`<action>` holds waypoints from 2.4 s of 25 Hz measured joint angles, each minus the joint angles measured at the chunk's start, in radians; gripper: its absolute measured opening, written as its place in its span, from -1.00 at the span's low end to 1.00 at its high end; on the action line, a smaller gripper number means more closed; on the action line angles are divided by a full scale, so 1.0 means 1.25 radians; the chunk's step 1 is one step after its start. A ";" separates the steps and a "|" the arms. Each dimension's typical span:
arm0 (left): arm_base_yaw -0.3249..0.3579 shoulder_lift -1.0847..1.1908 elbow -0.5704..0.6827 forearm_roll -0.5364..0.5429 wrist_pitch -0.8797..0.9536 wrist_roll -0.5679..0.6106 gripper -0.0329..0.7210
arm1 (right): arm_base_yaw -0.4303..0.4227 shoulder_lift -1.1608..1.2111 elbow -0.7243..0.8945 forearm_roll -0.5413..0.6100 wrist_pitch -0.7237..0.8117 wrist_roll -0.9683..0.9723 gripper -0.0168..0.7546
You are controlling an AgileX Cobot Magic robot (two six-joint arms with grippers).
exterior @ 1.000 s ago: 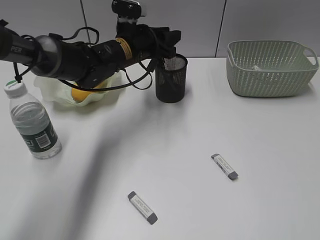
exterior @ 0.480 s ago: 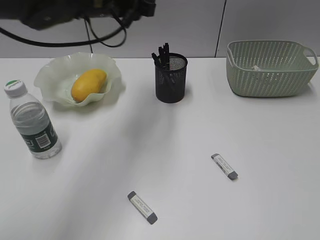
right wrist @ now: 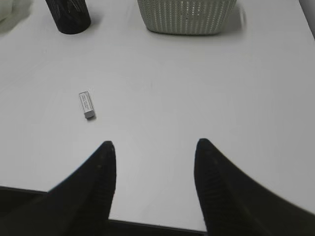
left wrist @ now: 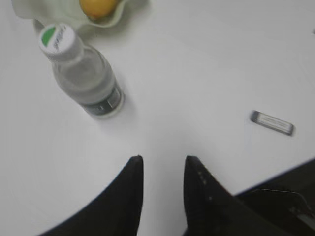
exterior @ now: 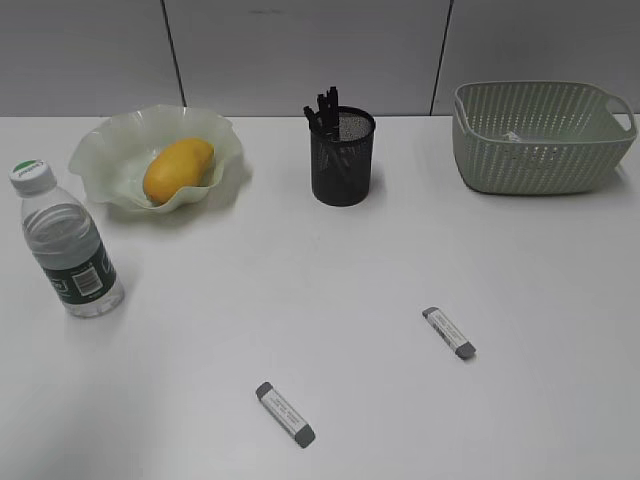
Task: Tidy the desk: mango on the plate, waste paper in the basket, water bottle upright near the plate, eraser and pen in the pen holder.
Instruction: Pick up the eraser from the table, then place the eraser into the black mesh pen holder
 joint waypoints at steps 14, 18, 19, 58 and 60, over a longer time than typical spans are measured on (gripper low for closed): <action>0.000 -0.693 0.172 -0.006 0.165 0.031 -0.30 | 0.000 0.341 -0.024 0.124 -0.232 -0.129 0.12; 0.005 -0.695 0.177 -0.004 0.152 0.031 -0.29 | 0.000 0.540 -0.058 0.194 -0.340 -0.205 0.12; 0.006 -0.695 0.177 -0.004 0.150 0.031 -0.29 | 0.000 0.608 -0.080 0.202 -0.342 -0.213 0.12; 0.380 -0.696 0.177 -0.005 0.150 0.031 -0.29 | 0.167 1.481 -0.527 0.083 -0.893 -0.150 -0.53; 0.380 -0.696 0.177 -0.005 0.150 0.031 -0.29 | 0.167 1.488 -0.549 0.081 -1.008 -0.153 -0.53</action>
